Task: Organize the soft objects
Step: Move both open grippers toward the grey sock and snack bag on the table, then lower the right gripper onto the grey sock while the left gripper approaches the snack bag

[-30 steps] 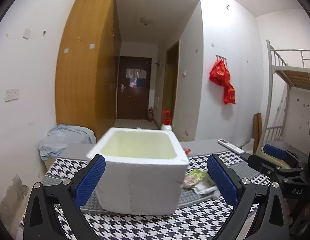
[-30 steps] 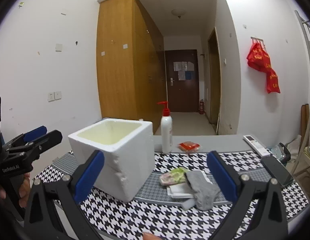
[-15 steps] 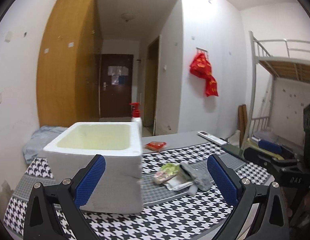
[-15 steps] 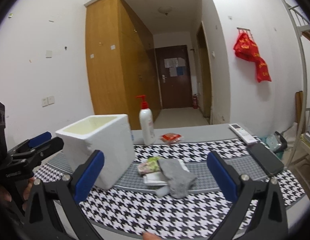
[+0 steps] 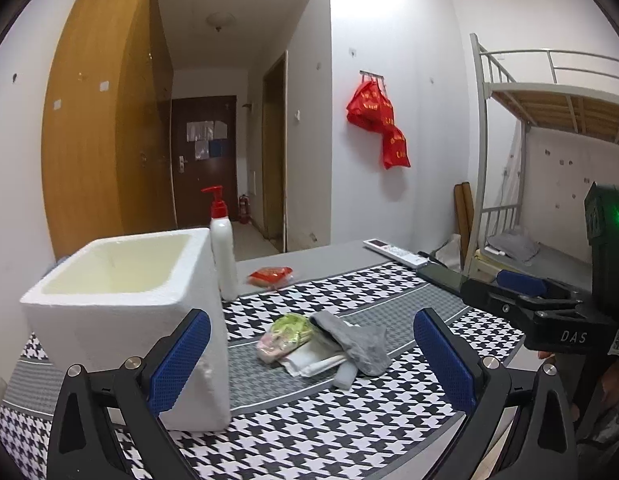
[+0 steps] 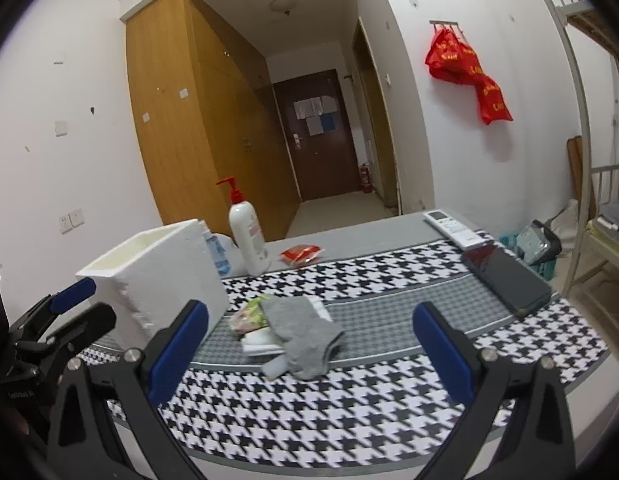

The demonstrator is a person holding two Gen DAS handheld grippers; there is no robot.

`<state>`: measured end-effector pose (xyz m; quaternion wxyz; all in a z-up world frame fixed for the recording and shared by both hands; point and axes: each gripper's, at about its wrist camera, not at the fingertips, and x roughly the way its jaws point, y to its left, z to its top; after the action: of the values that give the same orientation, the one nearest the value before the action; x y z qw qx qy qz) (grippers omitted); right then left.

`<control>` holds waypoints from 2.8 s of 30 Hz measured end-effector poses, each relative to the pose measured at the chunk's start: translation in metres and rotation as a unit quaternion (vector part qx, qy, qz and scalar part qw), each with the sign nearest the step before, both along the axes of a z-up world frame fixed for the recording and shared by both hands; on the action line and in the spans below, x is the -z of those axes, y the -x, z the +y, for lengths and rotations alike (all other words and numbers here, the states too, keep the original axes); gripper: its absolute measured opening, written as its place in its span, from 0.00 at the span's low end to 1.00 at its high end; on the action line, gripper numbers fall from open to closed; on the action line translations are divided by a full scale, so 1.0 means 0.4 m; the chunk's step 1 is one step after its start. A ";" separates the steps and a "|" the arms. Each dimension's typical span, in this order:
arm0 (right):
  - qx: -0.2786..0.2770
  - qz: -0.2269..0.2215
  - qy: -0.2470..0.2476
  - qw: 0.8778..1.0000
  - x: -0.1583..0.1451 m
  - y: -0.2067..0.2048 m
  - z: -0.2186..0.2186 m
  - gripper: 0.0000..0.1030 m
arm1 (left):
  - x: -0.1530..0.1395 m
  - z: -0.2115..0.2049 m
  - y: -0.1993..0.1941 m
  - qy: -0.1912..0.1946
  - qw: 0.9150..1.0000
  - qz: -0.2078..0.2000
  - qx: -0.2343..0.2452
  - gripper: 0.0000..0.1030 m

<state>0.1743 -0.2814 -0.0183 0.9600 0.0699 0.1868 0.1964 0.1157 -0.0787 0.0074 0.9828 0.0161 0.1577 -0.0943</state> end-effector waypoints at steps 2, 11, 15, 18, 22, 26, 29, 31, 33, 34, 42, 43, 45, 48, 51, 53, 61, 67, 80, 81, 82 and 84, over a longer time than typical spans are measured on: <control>0.002 0.003 0.009 1.000 0.006 -0.007 -0.008 1.00 | 0.006 -0.013 -0.008 -0.004 1.000 0.005 0.004 0.99; -0.004 0.021 0.024 0.999 0.036 -0.037 -0.038 1.00 | 0.040 -0.044 -0.042 -0.003 1.000 0.027 -0.003 0.99; -0.003 0.022 0.021 1.000 0.045 -0.045 -0.049 1.00 | 0.055 -0.060 -0.052 -0.016 0.999 0.040 0.007 0.99; -0.005 0.027 0.022 0.999 0.050 -0.053 -0.051 1.00 | 0.061 -0.067 -0.059 -0.025 0.999 0.042 0.009 0.99; 0.001 0.027 0.027 0.999 0.054 -0.058 -0.052 1.00 | 0.074 -0.070 -0.077 -0.021 0.998 0.062 0.022 0.99; 0.001 0.033 0.031 0.999 0.062 -0.074 -0.054 1.00 | 0.089 -0.067 -0.100 -0.023 0.996 0.080 0.016 0.99; -0.004 0.038 0.032 0.999 0.071 -0.086 -0.053 1.00 | 0.098 -0.072 -0.117 -0.026 0.995 0.094 0.014 0.99; -0.004 0.041 0.033 0.999 0.075 -0.096 -0.055 1.00 | 0.103 -0.081 -0.123 -0.024 0.995 0.098 0.018 0.99; -0.002 0.039 0.037 0.999 0.074 -0.102 -0.056 1.00 | 0.106 -0.087 -0.131 -0.024 0.995 0.098 0.018 0.99; 0.000 0.039 0.038 0.999 0.074 -0.106 -0.059 1.00 | 0.106 -0.085 -0.136 -0.023 0.995 0.099 0.018 0.99; -0.024 0.054 0.075 0.995 0.088 -0.144 -0.034 1.00 | 0.116 -0.073 -0.156 -0.046 0.993 0.107 0.028 0.99; -0.031 0.056 0.078 0.995 0.091 -0.148 -0.027 1.00 | 0.119 -0.069 -0.158 -0.045 0.992 0.110 0.030 0.99; -0.049 0.065 0.080 0.993 0.094 -0.156 -0.013 0.99 | 0.125 -0.057 -0.163 -0.039 0.991 0.120 0.031 0.99; -0.074 0.072 0.098 0.990 0.097 -0.166 0.019 0.97 | 0.133 -0.040 -0.169 -0.027 0.991 0.126 0.031 0.99; -0.100 0.083 0.099 0.987 0.100 -0.182 0.040 0.93 | 0.142 -0.033 -0.177 -0.028 0.990 0.134 0.030 0.99; -0.120 0.104 0.089 0.983 0.107 -0.200 0.052 0.91 | 0.146 -0.030 -0.182 -0.023 0.989 0.141 0.027 0.99; -0.143 0.165 0.104 0.970 0.148 -0.249 0.113 0.68 | 0.154 -0.028 -0.193 -0.026 0.989 0.143 0.027 0.99; -0.147 0.200 0.096 0.964 0.168 -0.270 0.129 0.62 | 0.156 -0.030 -0.189 -0.024 0.989 0.142 0.034 0.99; -0.168 0.230 0.095 0.954 0.201 -0.287 0.148 0.22 | 0.153 -0.033 -0.187 -0.019 0.990 0.140 0.029 0.99; -0.165 0.227 0.097 0.955 0.201 -0.286 0.149 0.18 | 0.152 -0.034 -0.187 -0.018 0.990 0.139 0.029 0.99; -0.165 0.225 0.097 0.955 0.199 -0.285 0.149 0.15 | 0.153 -0.036 -0.187 -0.019 0.990 0.139 0.029 0.99; -0.165 0.222 0.092 0.957 0.194 -0.283 0.145 0.09 | 0.155 -0.041 -0.188 -0.025 0.989 0.141 0.028 0.99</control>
<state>0.2874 -0.2235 -0.0959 0.8507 -0.0082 0.4217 0.3136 0.1911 -0.0953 -0.0547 0.9470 0.0310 0.2967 -0.1188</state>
